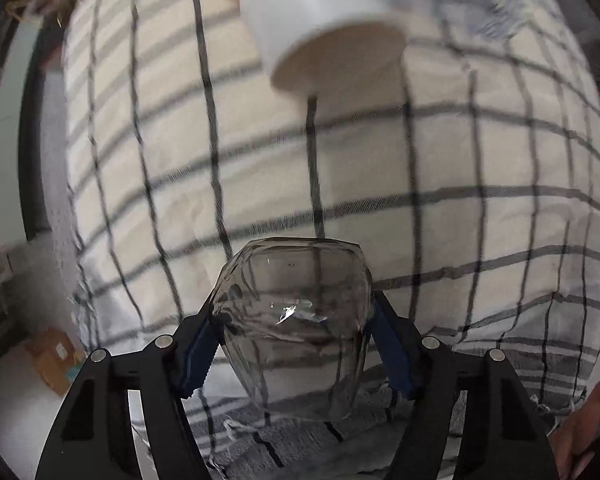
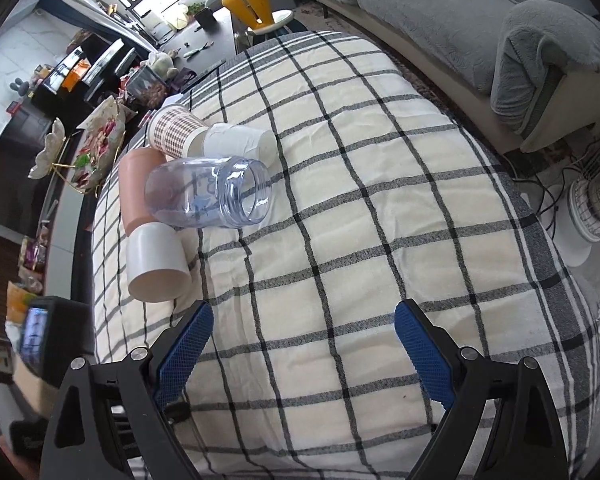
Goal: Flip cup upside down
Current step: 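Lift the clear cup with the left gripper and turn it over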
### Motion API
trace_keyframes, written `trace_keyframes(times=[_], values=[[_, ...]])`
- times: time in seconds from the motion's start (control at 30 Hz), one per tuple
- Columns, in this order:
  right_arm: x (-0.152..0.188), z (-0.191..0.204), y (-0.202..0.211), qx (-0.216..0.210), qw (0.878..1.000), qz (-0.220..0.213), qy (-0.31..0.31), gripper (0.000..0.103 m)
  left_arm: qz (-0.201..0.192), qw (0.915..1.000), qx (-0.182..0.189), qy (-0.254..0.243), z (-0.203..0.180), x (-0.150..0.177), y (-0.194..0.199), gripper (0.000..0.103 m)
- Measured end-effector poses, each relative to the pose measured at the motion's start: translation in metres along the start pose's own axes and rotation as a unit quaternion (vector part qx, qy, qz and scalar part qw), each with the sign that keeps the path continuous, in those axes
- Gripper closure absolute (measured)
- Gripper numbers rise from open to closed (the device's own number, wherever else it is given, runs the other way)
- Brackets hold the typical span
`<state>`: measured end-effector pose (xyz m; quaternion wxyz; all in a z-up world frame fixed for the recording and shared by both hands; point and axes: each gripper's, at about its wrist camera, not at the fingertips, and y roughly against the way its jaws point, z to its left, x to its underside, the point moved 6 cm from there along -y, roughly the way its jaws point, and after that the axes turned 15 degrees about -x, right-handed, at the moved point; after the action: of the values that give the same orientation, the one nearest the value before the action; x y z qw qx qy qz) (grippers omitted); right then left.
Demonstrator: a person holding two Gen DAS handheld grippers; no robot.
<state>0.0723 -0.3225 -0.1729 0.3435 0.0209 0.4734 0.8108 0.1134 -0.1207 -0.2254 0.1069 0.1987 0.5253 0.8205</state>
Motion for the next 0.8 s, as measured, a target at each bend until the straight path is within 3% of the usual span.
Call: trace_keyframes(times=[0.13,0.27,0.37,0.57,0.63,0.8], values=[[0.001,0.002,0.013,-0.003,1.000,-0.018,0.002,0.011,-0.090,0.9956,0.016,0.021,0.005,-0.001,0.030,0.034],[0.003,0.004,0.025,0.003,0.999,-0.040,0.017,0.011,-0.170,0.9813,0.071,0.057,0.008,0.001,0.047,0.034],[0.008,0.002,0.028,0.016,0.999,-0.043,0.028,0.011,-0.232,0.9674,0.067,0.075,0.012,0.004,0.054,0.034],[0.021,-0.013,0.032,0.041,0.997,-0.049,0.032,0.011,-0.357,0.9251,0.049,0.120,0.027,0.012,0.075,0.034],[0.023,-0.014,0.031,0.046,0.997,-0.051,0.037,0.011,-0.402,0.9036,0.038,0.142,0.029,0.017,0.081,0.034],[0.029,-0.020,0.030,0.052,0.996,-0.065,0.044,0.011,-0.450,0.8685,0.033,0.204,0.038,0.020,0.075,0.034]])
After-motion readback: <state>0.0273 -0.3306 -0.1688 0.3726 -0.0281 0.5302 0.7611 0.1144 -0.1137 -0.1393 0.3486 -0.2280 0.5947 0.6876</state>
